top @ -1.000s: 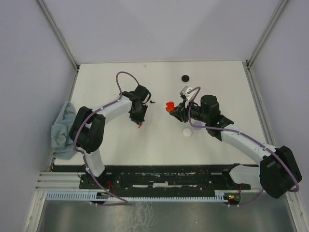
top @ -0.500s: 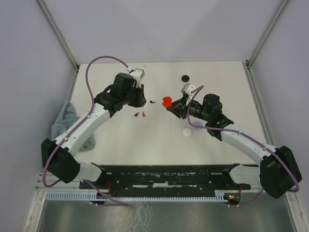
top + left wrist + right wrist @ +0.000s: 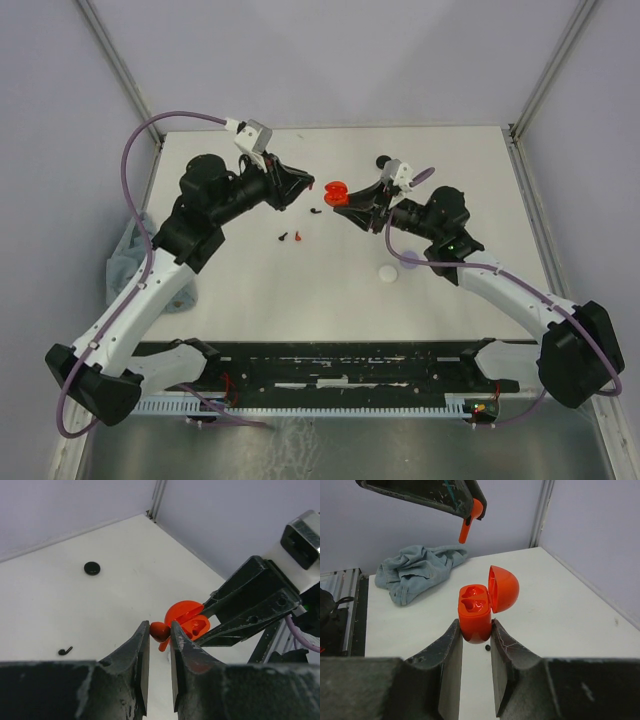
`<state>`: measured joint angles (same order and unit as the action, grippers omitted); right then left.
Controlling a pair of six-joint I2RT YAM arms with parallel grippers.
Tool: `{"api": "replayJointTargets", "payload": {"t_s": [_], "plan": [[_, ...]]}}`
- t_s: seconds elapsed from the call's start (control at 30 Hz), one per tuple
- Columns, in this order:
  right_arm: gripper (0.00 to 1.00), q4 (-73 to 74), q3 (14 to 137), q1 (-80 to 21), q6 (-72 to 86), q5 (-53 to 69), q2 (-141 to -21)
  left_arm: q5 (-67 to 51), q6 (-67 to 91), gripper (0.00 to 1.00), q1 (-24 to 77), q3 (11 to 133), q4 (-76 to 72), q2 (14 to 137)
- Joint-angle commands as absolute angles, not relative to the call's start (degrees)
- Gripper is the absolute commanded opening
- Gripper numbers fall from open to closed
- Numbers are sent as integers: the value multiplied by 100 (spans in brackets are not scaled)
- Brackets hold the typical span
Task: Insert the wireless bluetooth earbuds into the charging case
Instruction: Place the earbud in the charging case.
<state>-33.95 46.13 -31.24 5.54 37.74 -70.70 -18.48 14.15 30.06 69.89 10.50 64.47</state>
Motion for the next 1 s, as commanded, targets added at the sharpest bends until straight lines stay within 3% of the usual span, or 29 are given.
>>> {"api": "replayJointTargets", "payload": {"t_s": [0.0, 0.4, 0.97], "plan": [[7, -4039, 4875, -3224, 795, 3946, -7128, -2563, 1956, 20, 3004, 6657, -320, 6253], [6, -4100, 4819, -3548, 532, 3043, -7049, -2065, 2130, 17, 3494, 6076, -1274, 6104], [6, -4168, 4781, -3689, 435, 2767, -7014, -1484, 1682, 16, 3691, 5935, -1160, 6049]]}}
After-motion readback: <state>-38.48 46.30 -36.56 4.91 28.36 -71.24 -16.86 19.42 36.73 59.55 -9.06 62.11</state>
